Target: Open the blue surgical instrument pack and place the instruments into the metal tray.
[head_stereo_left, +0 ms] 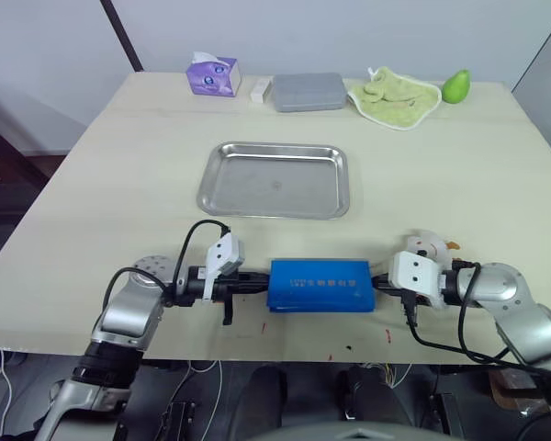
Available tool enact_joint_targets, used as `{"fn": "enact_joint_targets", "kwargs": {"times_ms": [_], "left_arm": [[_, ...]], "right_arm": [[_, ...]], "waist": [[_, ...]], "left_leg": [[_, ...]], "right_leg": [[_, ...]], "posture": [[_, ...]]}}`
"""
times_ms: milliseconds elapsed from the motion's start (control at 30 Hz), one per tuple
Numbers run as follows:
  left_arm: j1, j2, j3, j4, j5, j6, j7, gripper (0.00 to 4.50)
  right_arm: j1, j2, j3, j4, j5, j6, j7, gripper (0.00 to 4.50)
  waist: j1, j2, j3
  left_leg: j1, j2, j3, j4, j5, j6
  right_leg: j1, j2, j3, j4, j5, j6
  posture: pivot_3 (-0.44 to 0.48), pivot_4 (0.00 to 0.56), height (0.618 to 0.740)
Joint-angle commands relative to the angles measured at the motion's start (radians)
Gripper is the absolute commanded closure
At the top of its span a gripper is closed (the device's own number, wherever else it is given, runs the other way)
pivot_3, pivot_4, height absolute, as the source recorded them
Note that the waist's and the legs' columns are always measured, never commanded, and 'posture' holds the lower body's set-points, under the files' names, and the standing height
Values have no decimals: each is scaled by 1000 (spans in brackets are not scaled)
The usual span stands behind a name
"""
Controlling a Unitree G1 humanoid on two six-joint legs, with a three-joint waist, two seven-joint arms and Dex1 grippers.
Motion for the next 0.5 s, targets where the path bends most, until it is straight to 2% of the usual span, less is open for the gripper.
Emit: {"fn": "enact_joint_targets", "kwargs": {"times_ms": [33,500], "left_arm": [[16,-27,-70,-74,-35,13,-16,4473],[46,-17,-75,-110,-42,39,-12,4473]], "right_arm": [[15,5,23,-61,48,-12,27,4500],[54,-19,25,-79,72,-11,41,4500]], "waist": [[1,0,0],[0,0,0]], "left_leg": [[0,0,0,0,0,0],[0,0,0,0,0,0]], "right_leg": [[0,0,0,0,0,0],[0,0,0,0,0,0]], "posture": [[0,150,740],[0,150,740]]}}
